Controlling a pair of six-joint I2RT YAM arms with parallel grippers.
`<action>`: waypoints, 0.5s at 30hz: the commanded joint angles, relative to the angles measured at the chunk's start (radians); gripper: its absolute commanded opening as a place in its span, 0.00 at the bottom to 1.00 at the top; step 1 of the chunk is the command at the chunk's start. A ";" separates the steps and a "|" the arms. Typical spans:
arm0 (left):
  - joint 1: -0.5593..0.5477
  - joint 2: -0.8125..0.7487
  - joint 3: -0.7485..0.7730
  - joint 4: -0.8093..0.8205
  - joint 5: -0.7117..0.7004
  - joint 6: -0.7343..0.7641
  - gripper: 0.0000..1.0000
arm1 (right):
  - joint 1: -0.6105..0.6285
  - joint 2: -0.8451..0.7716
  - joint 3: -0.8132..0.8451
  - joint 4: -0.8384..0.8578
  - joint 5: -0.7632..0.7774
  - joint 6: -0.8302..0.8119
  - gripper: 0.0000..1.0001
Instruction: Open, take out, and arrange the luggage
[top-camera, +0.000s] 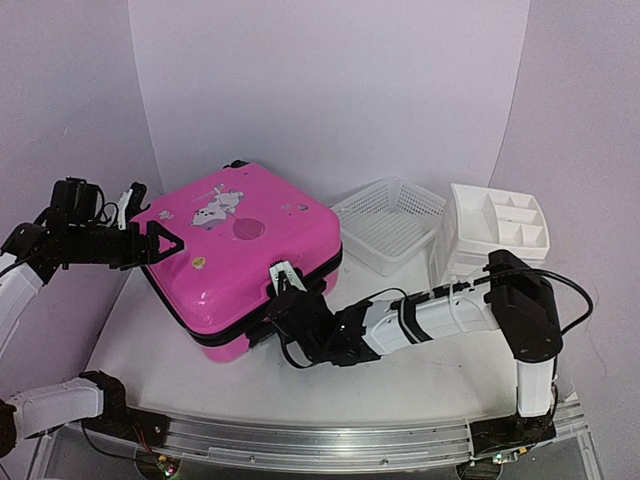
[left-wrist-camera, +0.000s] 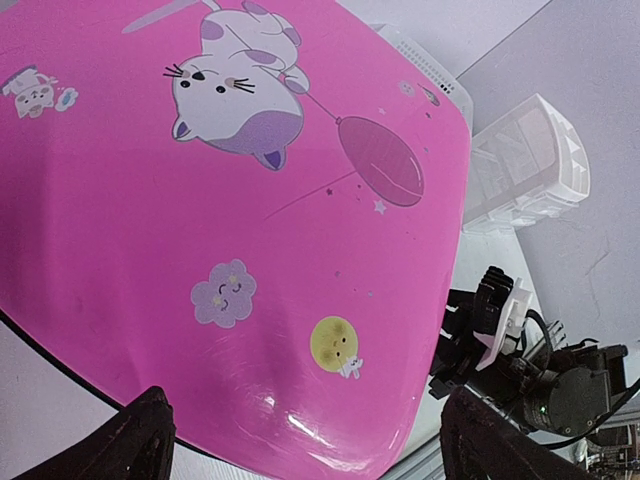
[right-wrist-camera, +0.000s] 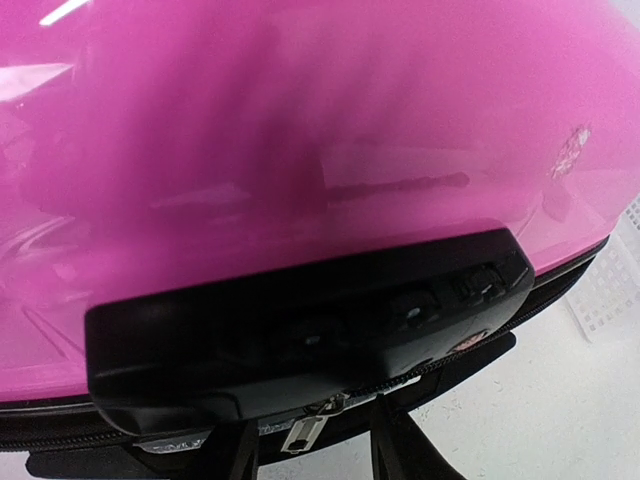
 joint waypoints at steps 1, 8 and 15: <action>-0.002 -0.018 0.013 0.018 0.019 0.019 0.92 | -0.007 0.040 0.067 0.049 0.072 0.014 0.33; -0.001 -0.017 0.013 0.015 0.018 0.019 0.92 | -0.011 0.020 0.042 0.057 0.068 -0.030 0.10; -0.001 -0.021 0.010 0.002 -0.011 0.019 0.93 | -0.043 -0.056 -0.076 0.144 -0.107 -0.115 0.00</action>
